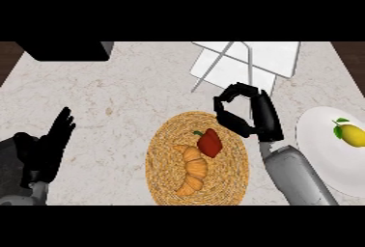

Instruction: Pick the bell pepper from the placemat and place it in the tiered shelf

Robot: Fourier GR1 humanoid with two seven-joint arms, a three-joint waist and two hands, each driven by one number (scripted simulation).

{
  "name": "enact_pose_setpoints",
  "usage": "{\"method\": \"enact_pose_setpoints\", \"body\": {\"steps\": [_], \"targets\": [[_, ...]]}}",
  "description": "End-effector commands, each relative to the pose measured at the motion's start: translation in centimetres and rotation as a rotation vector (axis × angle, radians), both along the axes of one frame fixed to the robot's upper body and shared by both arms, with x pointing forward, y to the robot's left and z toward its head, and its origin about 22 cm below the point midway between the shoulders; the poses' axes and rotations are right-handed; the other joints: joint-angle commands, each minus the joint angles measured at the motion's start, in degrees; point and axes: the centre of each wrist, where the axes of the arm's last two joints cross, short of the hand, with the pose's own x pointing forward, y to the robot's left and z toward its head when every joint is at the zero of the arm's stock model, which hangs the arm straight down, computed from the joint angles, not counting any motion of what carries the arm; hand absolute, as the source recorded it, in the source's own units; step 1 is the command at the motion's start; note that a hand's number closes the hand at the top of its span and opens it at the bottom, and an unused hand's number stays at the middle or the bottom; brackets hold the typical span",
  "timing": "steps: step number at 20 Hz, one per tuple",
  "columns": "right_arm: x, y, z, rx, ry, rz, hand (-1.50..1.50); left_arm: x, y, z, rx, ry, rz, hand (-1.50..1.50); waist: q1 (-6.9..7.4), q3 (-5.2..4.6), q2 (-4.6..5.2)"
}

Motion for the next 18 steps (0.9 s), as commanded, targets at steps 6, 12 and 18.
{"method": "enact_pose_setpoints", "body": {"steps": [6,12,18], "targets": [[-8.2,11.7,-4.2,-0.116,0.001,-0.135,-1.50,-1.0,3.1,1.1,0.022,-0.010,-0.020,0.00,0.79,0.46,0.04],[-6.9,10.7,-4.7,-0.473,0.056,-0.312,-1.50,-1.7,3.9,0.0,0.037,0.004,0.018,0.00,-1.46,0.19,-0.59],[-7.0,13.1,-0.6,-0.782,0.229,-0.356,-1.50,-2.3,4.0,0.1,0.027,0.008,-0.002,0.00,-0.56,0.26,-0.68]]}}
